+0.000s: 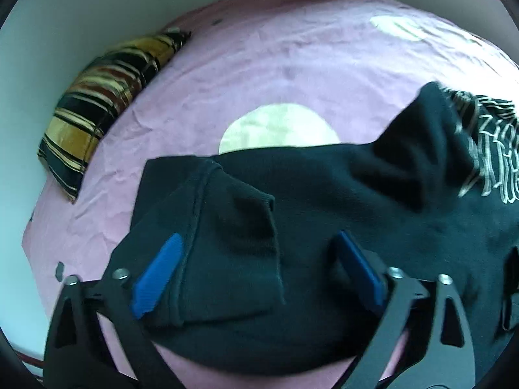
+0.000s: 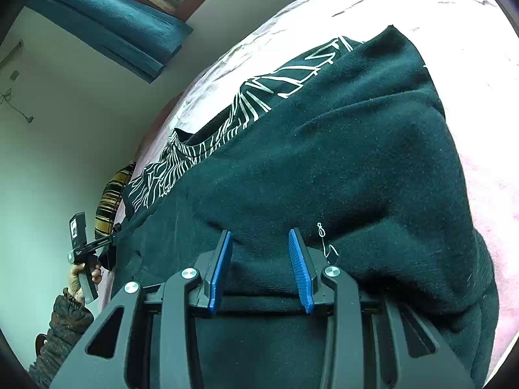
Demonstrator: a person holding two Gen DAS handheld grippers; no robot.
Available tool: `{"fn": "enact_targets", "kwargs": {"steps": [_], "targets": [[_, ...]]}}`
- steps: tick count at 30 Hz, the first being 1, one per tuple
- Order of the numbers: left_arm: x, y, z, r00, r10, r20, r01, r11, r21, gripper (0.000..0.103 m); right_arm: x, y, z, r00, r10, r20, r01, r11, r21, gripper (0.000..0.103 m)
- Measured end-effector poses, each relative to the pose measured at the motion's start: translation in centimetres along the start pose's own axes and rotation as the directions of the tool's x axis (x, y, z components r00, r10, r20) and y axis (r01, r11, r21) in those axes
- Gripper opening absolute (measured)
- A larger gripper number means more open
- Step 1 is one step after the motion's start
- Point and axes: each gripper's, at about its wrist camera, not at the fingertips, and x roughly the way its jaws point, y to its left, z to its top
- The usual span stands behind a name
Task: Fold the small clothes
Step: 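Grasp the other sleeve with the left gripper and lift it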
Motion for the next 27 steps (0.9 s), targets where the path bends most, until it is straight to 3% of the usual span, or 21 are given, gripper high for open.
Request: {"fn": "enact_targets", "kwargs": {"steps": [1,3,7,11,13,14,15,16,21,27], "targets": [[0.5,0.6,0.0,0.999,-0.028,-0.017,0.028,0.999,-0.021,0.081,0.0,0.0,-0.1,1.000,0.001,0.003,-0.001,1.000,-0.001,0.037],[0.7,2.2,0.0,0.999,-0.034,-0.018,0.032,0.997,-0.064,0.058,-0.1,-0.1,-0.1,1.000,0.006,0.008,-0.006,1.000,-0.002,0.037],[0.5,3.5,-0.4,0.995,-0.096,-0.017,0.094,0.993,-0.069,0.055,-0.2,0.0,-0.2,1.000,0.007,0.016,-0.007,1.000,-0.003,0.037],[0.4,3.3,-0.7,0.996,-0.085,-0.010,0.085,0.996,-0.013,0.055,-0.3,0.0,-0.2,1.000,0.006,0.023,-0.006,1.000,-0.003,0.037],[0.0,3.5,-0.6,0.996,-0.088,0.000,0.088,0.996,-0.018,0.047,-0.4,-0.1,-0.2,1.000,0.008,0.026,-0.008,1.000,-0.004,0.037],[-0.3,3.7,-0.7,0.996,-0.093,0.011,0.093,0.995,-0.022,0.035,-0.3,0.0,-0.3,1.000,0.006,0.027,-0.006,1.000,-0.004,0.037],[-0.4,3.8,-0.6,0.993,-0.116,0.011,0.116,0.993,-0.025,0.013,-0.4,0.0,-0.2,1.000,0.005,0.028,-0.005,1.000,-0.004,0.037],[-0.6,3.9,-0.7,0.990,-0.139,0.011,0.139,0.990,-0.034,0.012,-0.4,0.0,-0.3,1.000,0.005,0.030,-0.005,1.000,-0.003,0.037],[-2.3,3.5,-0.8,0.992,-0.113,0.054,0.113,0.994,0.000,0.009,-0.4,0.0,-0.3,0.999,0.004,0.037,-0.004,1.000,-0.002,0.037],[-9.1,2.1,0.1,0.966,-0.186,0.178,0.179,0.982,0.055,0.009,-0.3,0.1,-0.6,0.999,0.006,0.043,-0.006,1.000,0.002,0.037]]}}
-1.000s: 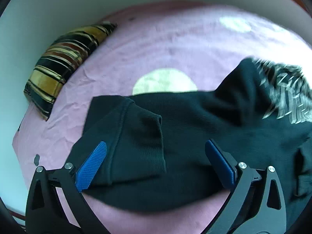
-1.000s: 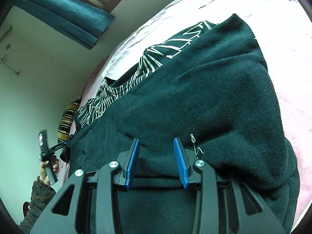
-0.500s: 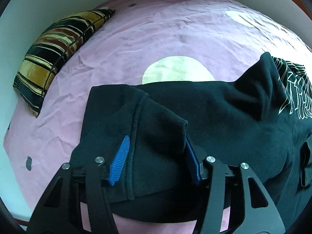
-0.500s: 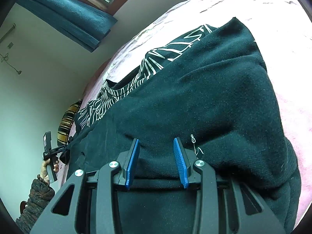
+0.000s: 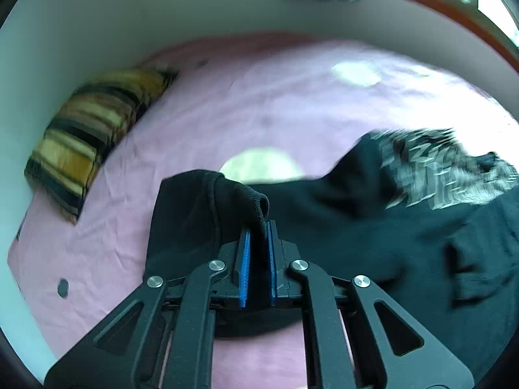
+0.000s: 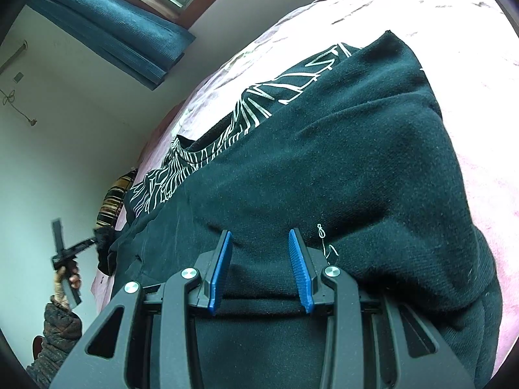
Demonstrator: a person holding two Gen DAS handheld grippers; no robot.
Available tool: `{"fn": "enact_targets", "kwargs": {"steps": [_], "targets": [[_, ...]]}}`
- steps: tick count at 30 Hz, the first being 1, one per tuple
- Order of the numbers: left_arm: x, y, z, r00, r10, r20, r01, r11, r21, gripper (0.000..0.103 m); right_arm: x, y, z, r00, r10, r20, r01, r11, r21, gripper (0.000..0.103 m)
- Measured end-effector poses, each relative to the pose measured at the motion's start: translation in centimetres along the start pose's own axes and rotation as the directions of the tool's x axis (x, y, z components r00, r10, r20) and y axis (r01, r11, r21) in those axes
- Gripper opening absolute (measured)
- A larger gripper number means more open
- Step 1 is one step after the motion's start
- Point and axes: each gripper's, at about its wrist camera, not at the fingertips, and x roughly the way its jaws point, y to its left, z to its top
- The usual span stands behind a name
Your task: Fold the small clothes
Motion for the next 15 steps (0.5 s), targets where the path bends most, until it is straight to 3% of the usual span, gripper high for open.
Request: {"fn": "enact_targets", "kwargs": {"steps": [3,7,10,12,15], "targets": [[-4.3,-3.1,1.6,0.993,-0.089,0.074,0.086,0.995,0.047,0.009,0.0,-0.1,0.1,1.000,0.003,0.001,-0.003,1.000,0.001,0.037],[-10.3,-9.0,3.4,0.963,-0.222,0.153,0.201,0.969,0.145,0.009,0.0,-0.2,0.0,1.000,0.008,0.003,-0.008,1.000,0.004,0.037],[-13.7,-13.9,4.7,0.924,-0.337,0.178,0.300,0.931,0.206,0.009,0.0,-0.3,0.0,1.000,0.013,0.003,-0.013,1.000,0.007,0.037],[-15.6,-17.6,5.2,0.887,-0.429,0.171,0.383,0.891,0.246,0.009,-0.1,-0.5,0.1,1.000,0.019,0.003,-0.019,1.000,0.012,0.037],[-16.6,-23.2,5.2,0.846,-0.511,0.151,0.453,0.839,0.303,0.009,-0.2,-0.7,0.1,1.000,0.027,0.002,-0.027,0.999,0.017,0.037]]}}
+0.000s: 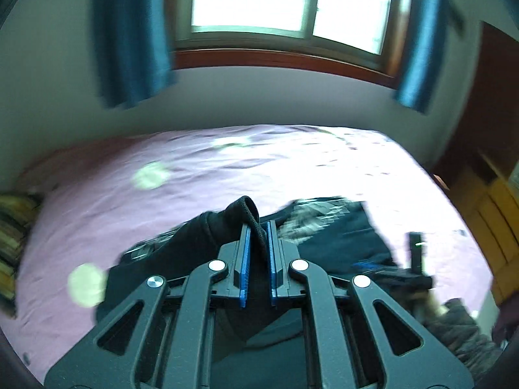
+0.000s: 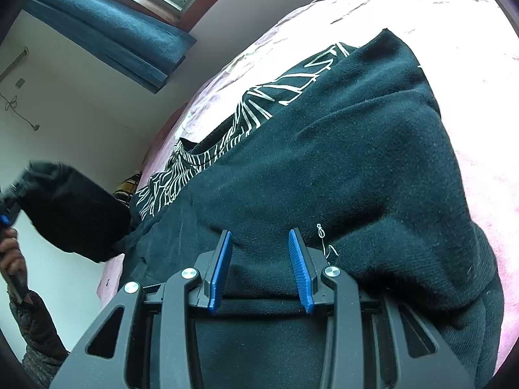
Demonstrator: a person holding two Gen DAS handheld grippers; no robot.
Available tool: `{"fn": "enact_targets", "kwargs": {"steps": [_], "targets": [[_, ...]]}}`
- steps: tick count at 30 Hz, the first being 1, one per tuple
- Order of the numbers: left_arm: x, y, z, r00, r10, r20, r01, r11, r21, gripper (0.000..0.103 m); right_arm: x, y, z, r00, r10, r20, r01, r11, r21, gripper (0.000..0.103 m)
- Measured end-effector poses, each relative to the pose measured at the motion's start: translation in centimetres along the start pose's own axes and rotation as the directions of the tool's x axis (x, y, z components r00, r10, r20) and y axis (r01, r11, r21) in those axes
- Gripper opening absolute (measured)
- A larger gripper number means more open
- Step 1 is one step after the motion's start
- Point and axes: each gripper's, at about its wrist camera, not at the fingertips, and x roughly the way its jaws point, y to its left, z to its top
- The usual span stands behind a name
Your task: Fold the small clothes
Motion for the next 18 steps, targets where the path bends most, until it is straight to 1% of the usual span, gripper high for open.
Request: {"fn": "enact_targets", "kwargs": {"steps": [1,2,5,7,8,10,12,13,14,16,17,18], "targets": [[0.8,-1.4,0.3,1.000,-0.024,-0.003,0.025,1.000,0.010,0.008,0.0,-0.1,0.0,1.000,0.003,0.000,-0.003,1.000,0.001,0.037],[2.1,-3.3,0.5,0.998,-0.059,-0.008,0.059,0.998,0.028,0.002,-0.1,-0.1,0.0,1.000,0.005,0.001,-0.005,1.000,0.002,0.037],[5.4,-7.3,0.1,0.996,-0.087,-0.023,0.088,0.993,0.083,0.002,-0.2,-0.4,0.1,1.000,0.013,0.000,-0.013,1.000,0.003,0.037],[8.0,-10.3,-0.8,0.996,-0.085,-0.040,0.089,0.988,0.128,0.002,-0.3,-0.6,0.1,1.000,0.021,-0.001,-0.021,1.000,0.007,0.037],[9.2,-11.2,-1.3,0.994,-0.095,-0.056,0.102,0.986,0.134,0.002,-0.3,-0.6,0.2,1.000,0.025,-0.001,-0.025,1.000,0.008,0.037],[12.3,-13.0,-2.7,0.986,-0.117,-0.115,0.133,0.981,0.142,0.002,-0.4,-0.9,0.2,0.999,0.037,0.000,-0.037,0.999,0.014,0.037],[13.5,-13.5,-3.9,0.985,-0.105,-0.139,0.125,0.982,0.142,0.004,-0.6,-1.0,0.3,0.999,0.050,0.002,-0.050,0.999,0.017,0.038],[13.6,-13.3,-4.5,0.982,-0.112,-0.150,0.133,0.982,0.135,0.005,-0.7,-1.1,0.3,0.998,0.057,0.001,-0.057,0.998,0.021,0.038],[13.4,-12.8,-5.0,0.982,-0.115,-0.150,0.133,0.984,0.120,0.005,-0.7,-1.2,0.2,0.998,0.067,0.001,-0.067,0.997,0.029,0.039],[12.4,-11.3,-5.6,0.987,-0.105,-0.126,0.117,0.989,0.094,0.010,-1.0,-1.3,0.3,0.996,0.087,-0.003,-0.087,0.996,0.032,0.041],[11.2,-9.8,-6.2,0.992,-0.082,-0.094,0.089,0.993,0.074,0.019,-1.2,-1.3,0.3,0.995,0.100,-0.006,-0.099,0.994,0.041,0.042],[10.5,-8.9,-6.4,0.996,-0.059,-0.073,0.063,0.996,0.063,0.032,-1.5,-1.2,0.4,0.994,0.113,-0.006,-0.113,0.992,0.059,0.043]]}}
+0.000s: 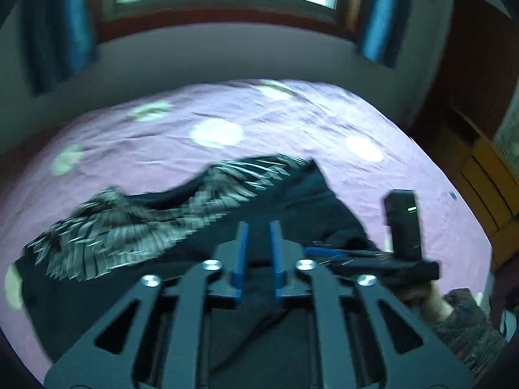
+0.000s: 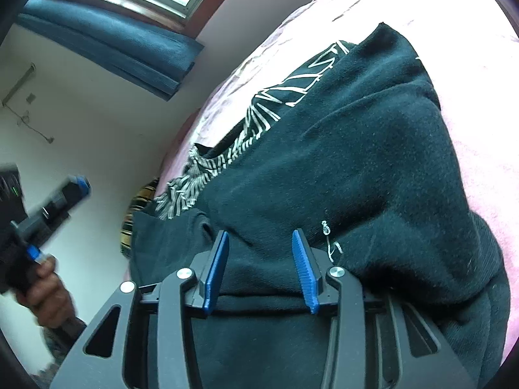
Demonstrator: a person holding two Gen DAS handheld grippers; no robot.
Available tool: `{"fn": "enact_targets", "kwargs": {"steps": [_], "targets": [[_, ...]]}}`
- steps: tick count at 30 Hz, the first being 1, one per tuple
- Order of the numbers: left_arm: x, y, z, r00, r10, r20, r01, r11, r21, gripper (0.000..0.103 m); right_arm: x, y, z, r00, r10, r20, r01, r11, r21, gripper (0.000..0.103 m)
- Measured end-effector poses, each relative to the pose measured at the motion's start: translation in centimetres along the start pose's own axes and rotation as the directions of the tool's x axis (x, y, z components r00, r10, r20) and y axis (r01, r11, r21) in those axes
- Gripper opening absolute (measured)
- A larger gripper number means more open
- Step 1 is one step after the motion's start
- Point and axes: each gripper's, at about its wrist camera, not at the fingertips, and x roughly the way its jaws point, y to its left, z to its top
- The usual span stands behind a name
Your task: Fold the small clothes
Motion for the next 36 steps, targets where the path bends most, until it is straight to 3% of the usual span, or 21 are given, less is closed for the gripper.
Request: {"fn": "enact_targets", "kwargs": {"steps": [2,5,8,13,15,18,19,20,21,24,25,31,36], "targets": [[-2.6,2.8,-2.1,0.995,0.090,0.049,-0.088,0.995,-0.036,0.045,-0.7,0.5,0.1,0.999,0.048,0.000,-0.048,0.999,0.024,0.045],[-5.4,6.8,-5.8,0.970,0.234,0.068,-0.229,0.971,-0.070,0.046,-0.3,2.5,0.0,0.987,0.147,-0.067,-0.145,0.989,0.035,0.055],[-7.7,11.6,-10.1,0.950,0.311,0.020,-0.304,0.940,-0.156,0.049,1.4,4.1,-0.3,0.977,0.161,-0.139,-0.158,0.987,0.032,0.055],[-9.6,18.1,-17.2,0.926,0.360,-0.113,-0.377,0.873,-0.309,0.049,5.5,6.2,0.2,0.982,-0.012,-0.188,0.000,0.998,-0.062,0.055],[-10.0,19.4,-19.3,0.921,0.364,-0.141,-0.391,0.856,-0.338,0.049,6.7,6.6,0.4,0.981,-0.075,-0.178,0.059,0.994,-0.093,0.055],[-10.2,20.4,-21.2,0.916,0.364,-0.171,-0.402,0.847,-0.349,0.049,8.0,7.1,0.2,0.977,-0.101,-0.188,0.080,0.990,-0.114,0.055],[-10.0,20.6,-21.6,0.915,0.361,-0.179,-0.402,0.849,-0.344,0.049,8.2,7.6,0.0,0.976,-0.118,-0.184,0.094,0.986,-0.138,0.052],[-9.8,20.6,-21.6,0.915,0.361,-0.181,-0.403,0.849,-0.341,0.049,8.4,8.1,-0.2,0.972,-0.142,-0.186,0.111,0.979,-0.169,0.033],[-9.6,20.6,-21.7,0.913,0.364,-0.185,-0.407,0.850,-0.335,0.049,8.6,8.3,-0.3,0.967,-0.172,-0.189,0.135,0.972,-0.192,0.022],[-9.1,20.6,-21.6,0.916,0.361,-0.177,-0.401,0.857,-0.325,0.049,8.3,8.8,-0.2,0.959,-0.228,-0.169,0.193,0.961,-0.201,0.011],[-9.0,20.6,-21.4,0.917,0.358,-0.174,-0.396,0.860,-0.322,0.050,7.8,9.3,0.0,0.963,-0.219,-0.157,0.187,0.963,-0.191,0.004],[-7.7,19.9,-20.2,0.928,0.337,-0.160,-0.372,0.876,-0.306,0.051,5.1,16.9,2.7,0.996,-0.005,-0.084,-0.012,0.979,-0.202,0.004],[-6.9,19.2,-19.3,0.930,0.333,-0.155,-0.366,0.883,-0.296,0.055,-0.2,22.0,4.8,0.985,0.163,0.064,-0.142,0.958,-0.249,0.004]]}}
